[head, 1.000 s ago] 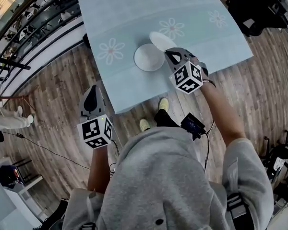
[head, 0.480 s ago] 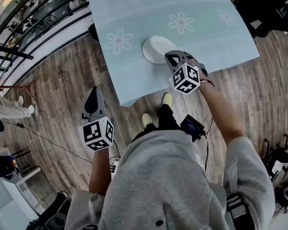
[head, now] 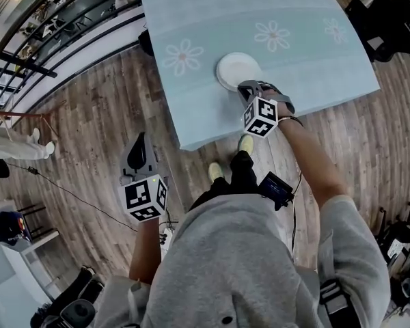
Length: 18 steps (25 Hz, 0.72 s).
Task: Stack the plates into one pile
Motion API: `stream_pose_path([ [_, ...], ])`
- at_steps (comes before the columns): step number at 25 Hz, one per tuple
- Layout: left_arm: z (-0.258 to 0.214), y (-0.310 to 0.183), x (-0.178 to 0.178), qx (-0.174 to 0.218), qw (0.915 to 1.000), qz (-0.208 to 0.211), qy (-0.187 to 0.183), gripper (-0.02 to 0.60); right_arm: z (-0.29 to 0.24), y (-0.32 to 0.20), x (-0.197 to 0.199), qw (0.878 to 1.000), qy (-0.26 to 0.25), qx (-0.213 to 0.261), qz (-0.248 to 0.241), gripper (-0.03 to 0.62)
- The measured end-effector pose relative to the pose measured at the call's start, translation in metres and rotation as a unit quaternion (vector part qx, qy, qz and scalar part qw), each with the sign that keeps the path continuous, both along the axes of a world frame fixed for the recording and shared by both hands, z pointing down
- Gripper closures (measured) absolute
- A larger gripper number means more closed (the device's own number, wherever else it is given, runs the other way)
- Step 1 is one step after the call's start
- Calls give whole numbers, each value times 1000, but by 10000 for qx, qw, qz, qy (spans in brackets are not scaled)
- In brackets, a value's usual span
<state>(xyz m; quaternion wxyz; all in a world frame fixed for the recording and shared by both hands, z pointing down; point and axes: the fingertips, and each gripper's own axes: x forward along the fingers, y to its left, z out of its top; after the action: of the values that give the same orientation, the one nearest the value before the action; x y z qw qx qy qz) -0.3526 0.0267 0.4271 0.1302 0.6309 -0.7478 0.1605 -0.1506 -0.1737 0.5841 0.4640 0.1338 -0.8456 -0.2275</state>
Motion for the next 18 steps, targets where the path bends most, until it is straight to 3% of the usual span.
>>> stream_pose_path([
  [7,-2,16,-15,-28,9999,-122,-62,563,16,0,-10,9973,-44,-674,296,556],
  [10,1,19,-16,-29,9999,-122,-38,563,16,3,-12,9948,-137,-904,443,470],
  [18,-3,11,0,172,9996,228,15,563,-22,20,14,9918,-609,-755,838,466],
])
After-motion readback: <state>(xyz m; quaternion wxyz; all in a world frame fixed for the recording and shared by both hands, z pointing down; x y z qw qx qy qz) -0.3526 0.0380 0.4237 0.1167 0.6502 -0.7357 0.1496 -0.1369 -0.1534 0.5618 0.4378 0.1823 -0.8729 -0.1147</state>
